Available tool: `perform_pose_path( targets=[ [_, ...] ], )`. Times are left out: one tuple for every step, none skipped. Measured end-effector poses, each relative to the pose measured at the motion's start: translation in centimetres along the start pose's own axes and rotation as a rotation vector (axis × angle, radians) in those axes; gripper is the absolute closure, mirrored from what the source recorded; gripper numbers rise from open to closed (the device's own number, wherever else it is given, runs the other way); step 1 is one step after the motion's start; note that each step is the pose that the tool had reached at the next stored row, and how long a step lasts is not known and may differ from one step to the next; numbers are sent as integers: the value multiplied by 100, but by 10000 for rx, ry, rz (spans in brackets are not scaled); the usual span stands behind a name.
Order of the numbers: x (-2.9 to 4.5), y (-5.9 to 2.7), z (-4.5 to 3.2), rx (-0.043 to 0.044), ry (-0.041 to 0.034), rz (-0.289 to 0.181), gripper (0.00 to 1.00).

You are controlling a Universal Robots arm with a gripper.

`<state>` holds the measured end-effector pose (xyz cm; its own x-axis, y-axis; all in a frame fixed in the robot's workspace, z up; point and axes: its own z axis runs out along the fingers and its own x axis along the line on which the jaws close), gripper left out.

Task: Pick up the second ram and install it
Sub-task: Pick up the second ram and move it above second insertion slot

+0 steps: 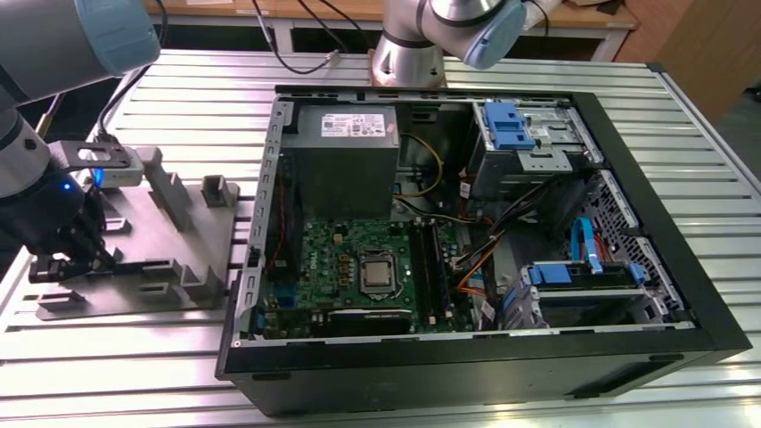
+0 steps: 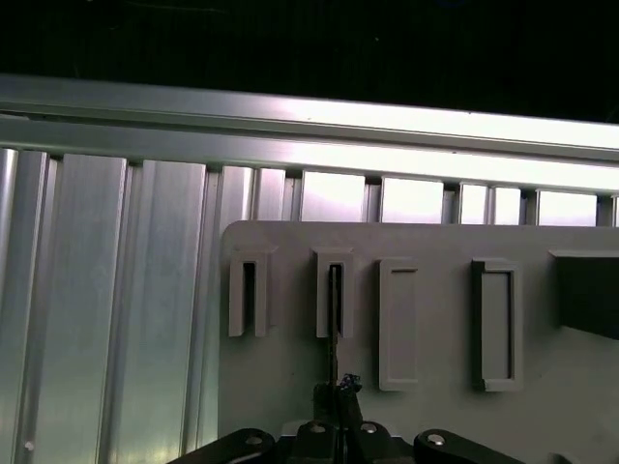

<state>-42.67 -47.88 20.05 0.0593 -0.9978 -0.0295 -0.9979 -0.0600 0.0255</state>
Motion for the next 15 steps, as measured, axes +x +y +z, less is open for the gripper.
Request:
perform_pose_path(
  targets=[
    [0,0,0,0,-1,0,89],
    [0,0,0,1,-3,6,89],
    [0,0,2,3,-5,95,89],
    [0,0,3,7,-9,249,89],
    [0,0,3,10,-11,353,89],
    [0,-1,3,10,-12,355,89],
    [0,-2,3,12,-12,356,89],
    [1,-4,4,12,-13,356,89],
    [0,-4,1,10,-12,356,89],
    [0,-4,-9,11,-12,356,89],
    [0,-3,-26,12,-12,356,89],
    [-1,-3,-46,10,-12,356,89],
    [-2,-2,-68,11,-12,356,89],
    [-3,-2,-93,11,-12,356,89],
    [-3,-1,-119,11,-12,357,89]
  ],
)
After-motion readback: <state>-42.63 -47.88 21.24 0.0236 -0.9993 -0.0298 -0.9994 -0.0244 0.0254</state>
